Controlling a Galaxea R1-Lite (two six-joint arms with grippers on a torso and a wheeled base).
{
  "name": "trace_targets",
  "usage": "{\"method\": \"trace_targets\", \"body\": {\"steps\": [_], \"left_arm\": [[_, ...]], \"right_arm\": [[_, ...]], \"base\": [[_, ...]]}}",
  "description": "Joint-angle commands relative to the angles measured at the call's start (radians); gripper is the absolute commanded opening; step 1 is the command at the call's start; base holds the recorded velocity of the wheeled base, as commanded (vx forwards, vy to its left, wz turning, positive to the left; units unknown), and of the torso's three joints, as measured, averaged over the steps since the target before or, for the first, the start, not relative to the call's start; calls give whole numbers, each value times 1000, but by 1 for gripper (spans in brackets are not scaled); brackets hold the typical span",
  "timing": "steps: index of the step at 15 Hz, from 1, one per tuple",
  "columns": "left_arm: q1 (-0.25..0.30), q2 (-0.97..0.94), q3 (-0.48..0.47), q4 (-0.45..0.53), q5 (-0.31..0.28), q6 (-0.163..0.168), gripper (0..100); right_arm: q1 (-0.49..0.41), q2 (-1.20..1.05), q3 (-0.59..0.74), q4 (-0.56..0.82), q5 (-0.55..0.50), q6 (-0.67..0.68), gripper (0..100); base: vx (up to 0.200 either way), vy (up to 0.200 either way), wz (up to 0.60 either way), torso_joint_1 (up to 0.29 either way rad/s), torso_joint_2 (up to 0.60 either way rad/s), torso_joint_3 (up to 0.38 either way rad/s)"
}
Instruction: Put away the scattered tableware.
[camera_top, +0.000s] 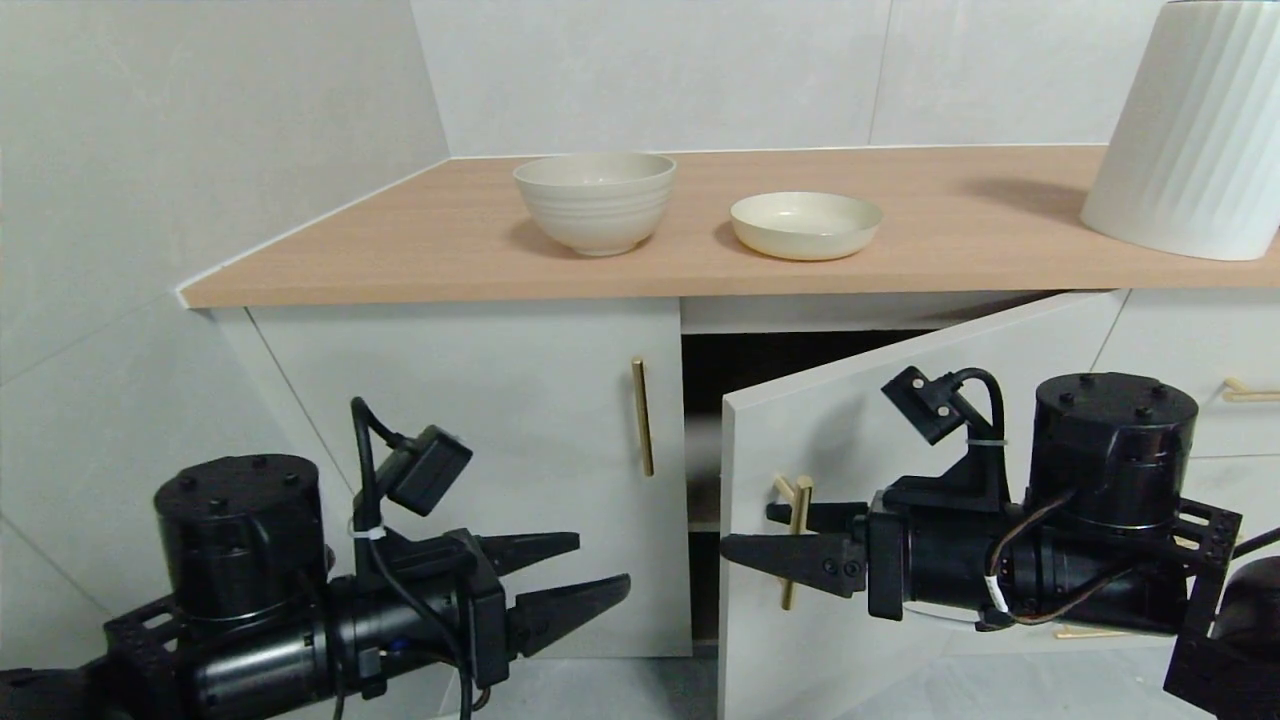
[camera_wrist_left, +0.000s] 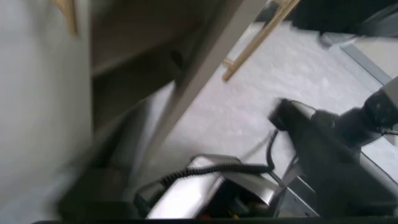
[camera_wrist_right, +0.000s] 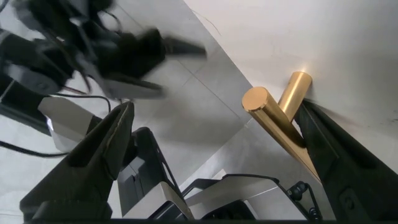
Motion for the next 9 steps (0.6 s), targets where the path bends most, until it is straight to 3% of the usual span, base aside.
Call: {"method": "trace_targets", "body": {"steps": [1, 6, 9], "left_arm": [[-16, 96, -18, -18, 13, -5, 0], [-14, 297, -116, -239, 21, -2, 0], [-37, 412, -188, -308, 28, -2, 0]], "right_arm": [[1, 7, -1, 1, 0, 1, 100], [1, 17, -1, -3, -5, 1, 100], [1, 15, -1, -3, -5, 1, 100]], "base": [[0, 0, 0, 0, 0, 0], [0, 0, 0, 0, 0, 0], [0, 0, 0, 0, 0, 0]]}}
